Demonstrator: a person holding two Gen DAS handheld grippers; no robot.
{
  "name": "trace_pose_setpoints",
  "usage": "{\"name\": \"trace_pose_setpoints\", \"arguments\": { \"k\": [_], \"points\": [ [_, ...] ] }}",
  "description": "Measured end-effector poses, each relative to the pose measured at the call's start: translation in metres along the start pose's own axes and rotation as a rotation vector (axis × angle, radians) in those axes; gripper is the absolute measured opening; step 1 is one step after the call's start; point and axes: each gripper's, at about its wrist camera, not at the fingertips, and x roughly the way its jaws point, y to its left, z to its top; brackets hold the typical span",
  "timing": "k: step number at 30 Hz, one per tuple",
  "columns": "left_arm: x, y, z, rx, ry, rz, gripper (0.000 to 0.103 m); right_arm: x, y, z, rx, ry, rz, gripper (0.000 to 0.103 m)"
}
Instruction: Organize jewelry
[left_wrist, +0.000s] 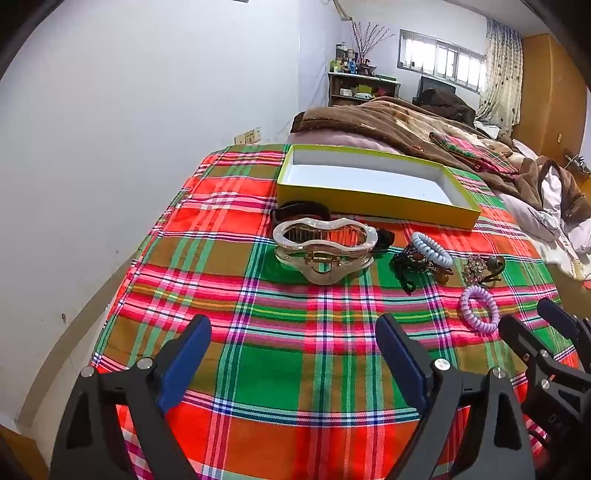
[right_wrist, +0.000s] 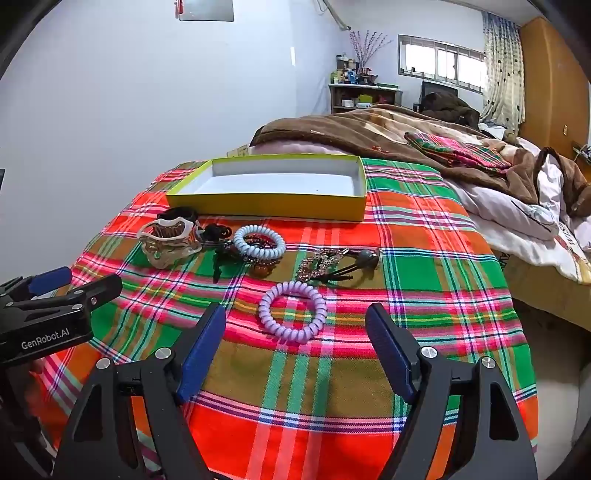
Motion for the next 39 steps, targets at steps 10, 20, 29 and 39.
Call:
{"name": "trace_pose_setpoints", "arguments": {
  "k": [10,20,29,39],
  "points": [
    [0.0033,0.0034,-0.0026,0.005,0.001,-0.004,0.092,0.0014,-0.0011,0.0026,0.0,0.0,-0.002,0.078],
    [-0.0008,0.0018,-0.0011,0.008,-0.009,0.003,0.092,0.0033,-0.0011,0.0015,0.002,0.001,-0.001,0.078],
    [0.0006,-0.0011,-0.001,0.006,-0.009,0.002,0.092,0.003,-0.0017,0.0017,0.003,-0.005,0.001,0.078],
    [0.0017,-0.0022,-0.0011,0.006,-0.003,0.004,0.092,0.0067,-0.0022,0.0021,-0.014,0.004,0.007,0.078]
  ]
}}
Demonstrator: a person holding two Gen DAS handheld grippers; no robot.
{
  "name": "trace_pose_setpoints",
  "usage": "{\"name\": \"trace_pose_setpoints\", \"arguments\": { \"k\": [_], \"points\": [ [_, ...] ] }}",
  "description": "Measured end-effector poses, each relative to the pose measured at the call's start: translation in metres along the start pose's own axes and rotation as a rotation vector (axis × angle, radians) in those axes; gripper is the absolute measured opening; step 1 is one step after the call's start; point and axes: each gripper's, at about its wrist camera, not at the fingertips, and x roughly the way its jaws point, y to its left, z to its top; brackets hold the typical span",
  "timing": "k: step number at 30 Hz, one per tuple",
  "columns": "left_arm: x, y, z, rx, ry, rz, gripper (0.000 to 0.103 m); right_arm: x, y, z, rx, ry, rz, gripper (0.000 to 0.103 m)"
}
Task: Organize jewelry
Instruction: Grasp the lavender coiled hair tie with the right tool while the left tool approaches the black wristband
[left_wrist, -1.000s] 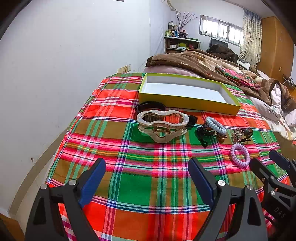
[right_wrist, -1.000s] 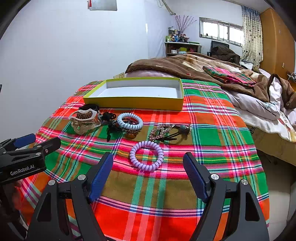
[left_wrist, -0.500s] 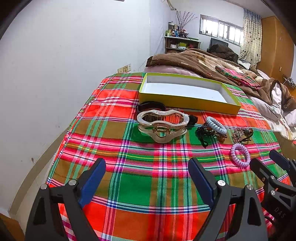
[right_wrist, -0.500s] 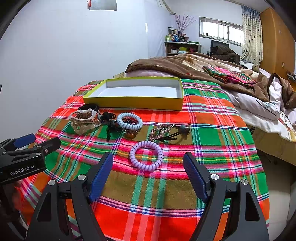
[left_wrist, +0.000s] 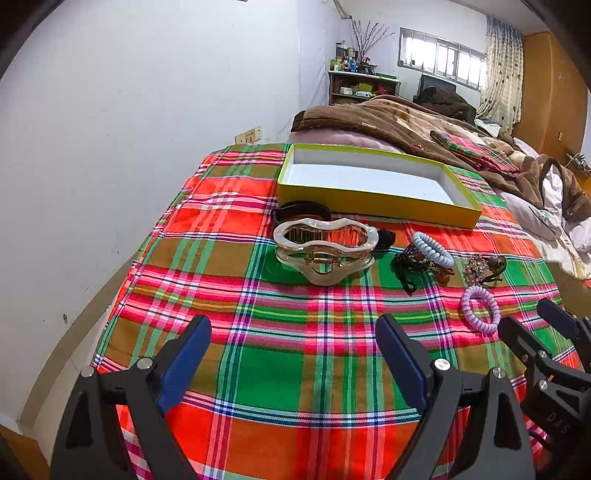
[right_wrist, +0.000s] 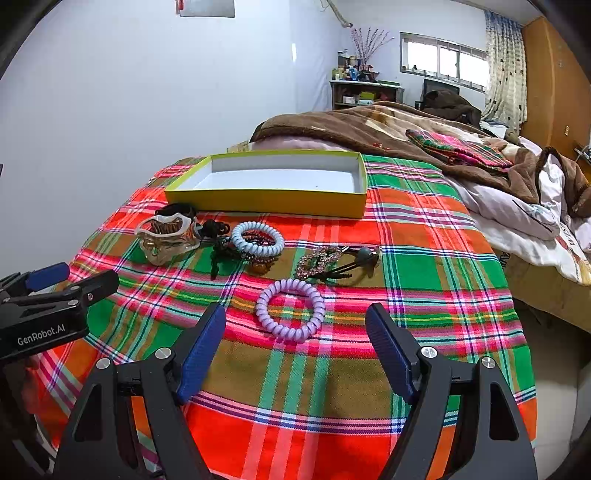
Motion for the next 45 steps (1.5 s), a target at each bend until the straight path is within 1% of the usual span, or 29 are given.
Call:
{"name": "trace_pose_setpoints", "arguments": {
  "k": [3,6,8,10,11,12,14,15,16,17,19,20,22,24,26,28,29,31,34,36,39,42,45],
  "points": [
    [0.003,-0.001,0.002,0.002,0.012,-0.003,0.092,0.002,0.0,0.0,-0.015,0.004,0.012,0.078],
    [0.007,0.0,0.006,-0.003,0.024,-0.021,0.092,0.005,-0.001,0.002,-0.023,0.003,0.033,0.078],
    [0.009,0.002,0.009,-0.006,0.031,-0.046,0.092,0.007,-0.002,0.004,-0.027,-0.018,0.055,0.074],
    [0.013,0.003,0.013,-0.008,0.043,-0.075,0.092,0.011,-0.004,0.005,-0.035,0.019,0.064,0.071],
    [0.015,0.004,0.015,-0.007,0.046,-0.103,0.092,0.013,-0.005,0.005,-0.04,0.023,0.069,0.066],
    [0.016,0.004,0.017,-0.005,0.055,-0.121,0.091,0.015,-0.005,0.006,-0.044,0.031,0.082,0.064],
    [0.019,0.002,0.022,0.003,0.062,-0.161,0.087,0.02,-0.007,0.007,-0.042,0.054,0.116,0.058],
    [0.019,0.002,0.025,0.0,0.047,-0.178,0.085,0.022,-0.006,0.007,-0.053,0.066,0.129,0.057],
    [0.02,0.002,0.028,0.003,0.049,-0.181,0.085,0.023,-0.006,0.007,-0.057,0.079,0.138,0.053],
    [0.022,0.002,0.03,0.001,0.073,-0.186,0.085,0.025,-0.005,0.007,-0.068,0.096,0.151,0.05],
    [0.026,0.006,0.035,0.005,0.112,-0.182,0.085,0.029,-0.003,0.008,-0.086,0.125,0.169,0.048],
    [0.028,0.008,0.038,0.005,0.122,-0.186,0.085,0.03,-0.002,0.008,-0.105,0.119,0.167,0.048],
    [0.032,0.013,0.043,0.005,0.151,-0.17,0.085,0.033,0.002,0.009,-0.139,0.128,0.169,0.046],
    [0.034,0.018,0.049,0.004,0.157,-0.16,0.085,0.036,0.007,0.009,-0.175,0.139,0.172,0.04],
    [0.036,0.022,0.055,0.001,0.156,-0.148,0.085,0.04,0.009,0.01,-0.198,0.158,0.168,0.031],
    [0.039,0.024,0.06,-0.001,0.165,-0.132,0.085,0.045,0.011,0.009,-0.215,0.174,0.171,0.025],
    [0.041,0.024,0.063,0.004,0.166,-0.132,0.085,0.045,0.011,0.009,-0.22,0.179,0.169,0.019],
    [0.043,0.021,0.066,0.016,0.177,-0.146,0.085,0.048,0.012,0.007,-0.234,0.19,0.161,0.014],
    [0.045,0.012,0.07,0.038,0.183,-0.196,0.082,0.049,0.011,0.006,-0.236,0.199,0.159,0.012],
    [0.045,0.007,0.073,0.052,0.181,-0.21,0.082,0.05,0.008,0.006,-0.233,0.195,0.141,0.01],
    [0.048,-0.001,0.076,0.065,0.203,-0.227,0.082,0.051,0.004,0.007,-0.223,0.187,0.128,0.01],
    [0.05,-0.007,0.079,0.081,0.197,-0.225,0.082,0.049,-0.001,0.008,-0.205,0.178,0.123,0.01],
    [0.055,0.0,0.087,0.076,0.184,-0.205,0.082,0.047,-0.006,0.011,-0.182,0.167,0.124,0.01]
  ]
}}
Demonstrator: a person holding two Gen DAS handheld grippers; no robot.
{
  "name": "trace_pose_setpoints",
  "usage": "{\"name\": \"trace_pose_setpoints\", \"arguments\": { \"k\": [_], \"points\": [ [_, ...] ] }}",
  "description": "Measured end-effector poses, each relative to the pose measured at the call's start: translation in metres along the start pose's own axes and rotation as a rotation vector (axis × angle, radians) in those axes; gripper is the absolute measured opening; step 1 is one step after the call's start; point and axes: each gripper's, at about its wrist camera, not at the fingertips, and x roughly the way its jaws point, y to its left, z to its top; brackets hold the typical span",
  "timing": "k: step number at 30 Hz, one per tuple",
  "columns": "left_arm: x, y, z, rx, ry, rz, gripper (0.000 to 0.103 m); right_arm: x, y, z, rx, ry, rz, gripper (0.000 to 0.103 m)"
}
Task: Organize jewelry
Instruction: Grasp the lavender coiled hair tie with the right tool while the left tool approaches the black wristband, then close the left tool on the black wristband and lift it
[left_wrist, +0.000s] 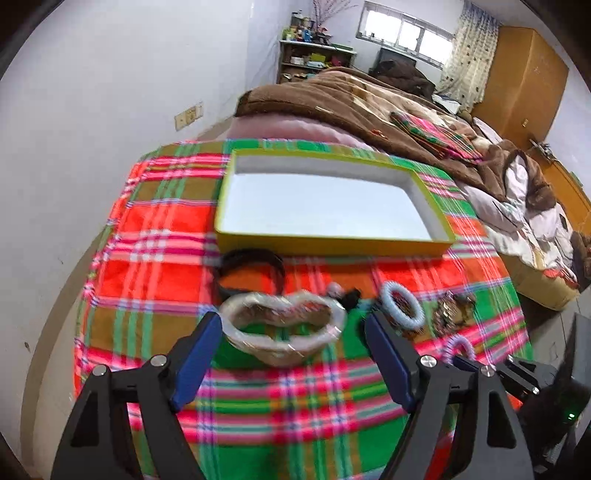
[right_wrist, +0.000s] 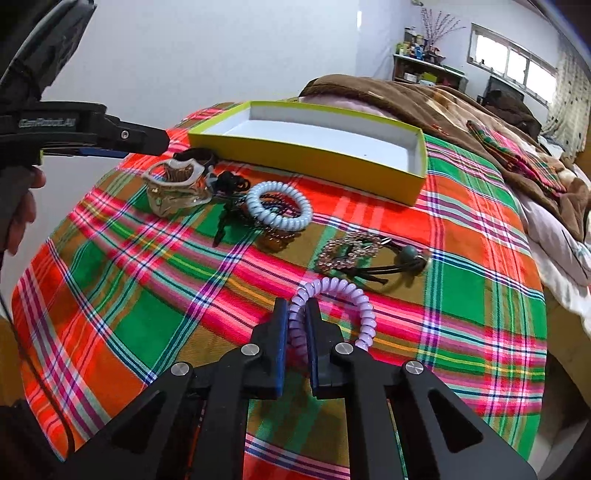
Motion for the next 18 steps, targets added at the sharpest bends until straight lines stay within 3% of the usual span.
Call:
{"name": "trace_pose_setpoints", "arguments": {
  "k": [6,10,13,16,18],
  "points": [
    [0.014,0.038,0.02,-0.049,0.02,0.086,0.081,-0.008,-0.006,0.008,0.036,-0.035,0.011,0.01],
    [0.025,0.051,0.029,-0.07,0.042,0.065,0.081,-0.012,-0.006,0.013,0.038,-0.052,0.014,0.01],
    [0.037,0.05,0.031,-0.043,0.065,0.123,0.077,-0.014,-0.009,0.017,0.047,-0.068,0.014,0.01],
    [0.049,0.051,0.032,-0.045,0.101,0.104,0.072,-0.016,-0.011,0.021,0.057,-0.078,0.009,0.01],
    [0.051,0.045,0.032,-0.017,0.096,0.133,0.072,-0.017,-0.011,0.023,0.058,-0.082,0.005,0.01]
  ]
}}
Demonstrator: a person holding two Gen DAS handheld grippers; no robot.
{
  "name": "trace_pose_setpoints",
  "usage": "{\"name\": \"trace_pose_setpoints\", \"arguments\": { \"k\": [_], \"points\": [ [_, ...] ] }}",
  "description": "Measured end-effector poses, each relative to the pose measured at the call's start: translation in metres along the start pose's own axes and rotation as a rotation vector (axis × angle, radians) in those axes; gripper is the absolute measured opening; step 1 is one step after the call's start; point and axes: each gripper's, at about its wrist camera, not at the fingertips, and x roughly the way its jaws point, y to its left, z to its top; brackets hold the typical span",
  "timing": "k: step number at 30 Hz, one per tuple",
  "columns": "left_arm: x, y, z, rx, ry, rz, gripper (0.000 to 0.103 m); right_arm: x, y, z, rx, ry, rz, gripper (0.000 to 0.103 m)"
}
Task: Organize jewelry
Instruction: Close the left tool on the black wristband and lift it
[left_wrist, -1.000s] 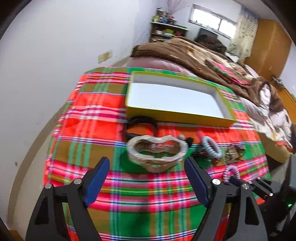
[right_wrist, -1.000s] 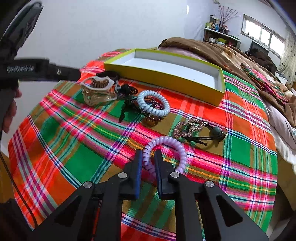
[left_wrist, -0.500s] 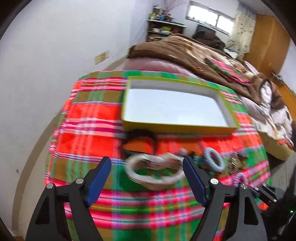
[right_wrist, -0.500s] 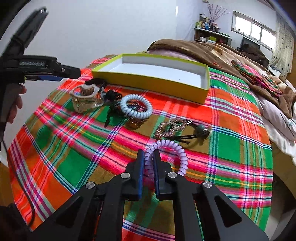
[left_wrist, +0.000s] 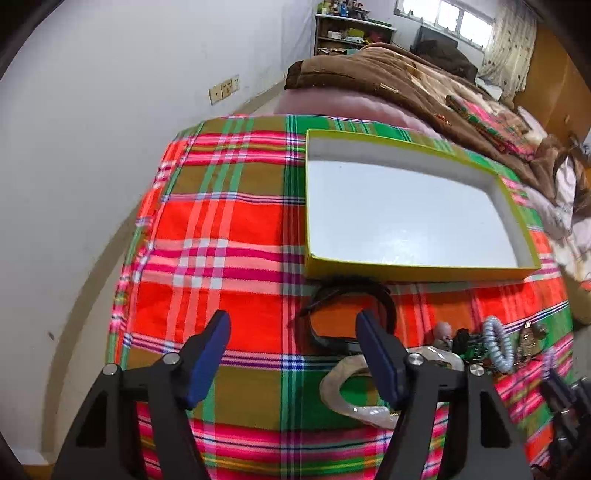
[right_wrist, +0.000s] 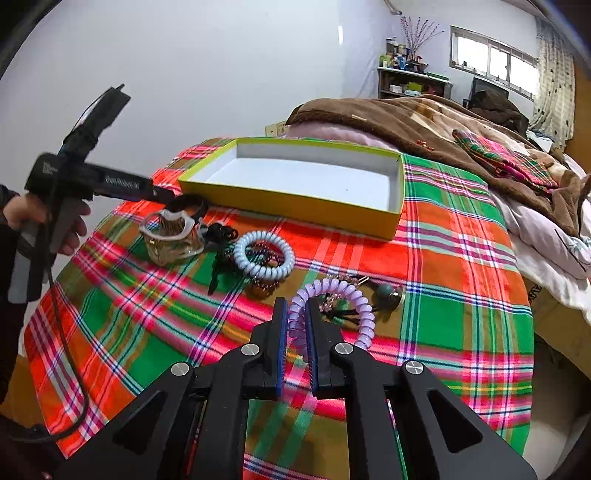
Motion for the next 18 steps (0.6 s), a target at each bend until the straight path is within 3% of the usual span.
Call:
{"name": "trace_pose_setpoints", "arguments": {
  "k": [11,18],
  "points": [
    [0.014,-0.006,0.001,0.031,0.028,0.001,0.058,0.004,-0.001,0.01,0.004,-0.011,-0.001,0.01],
    [0.019,-0.003,0.001,0.008,0.035,-0.034,0.037,0.006,-0.003,0.012,0.005,-0.013,-0.008,0.01]
  ]
}}
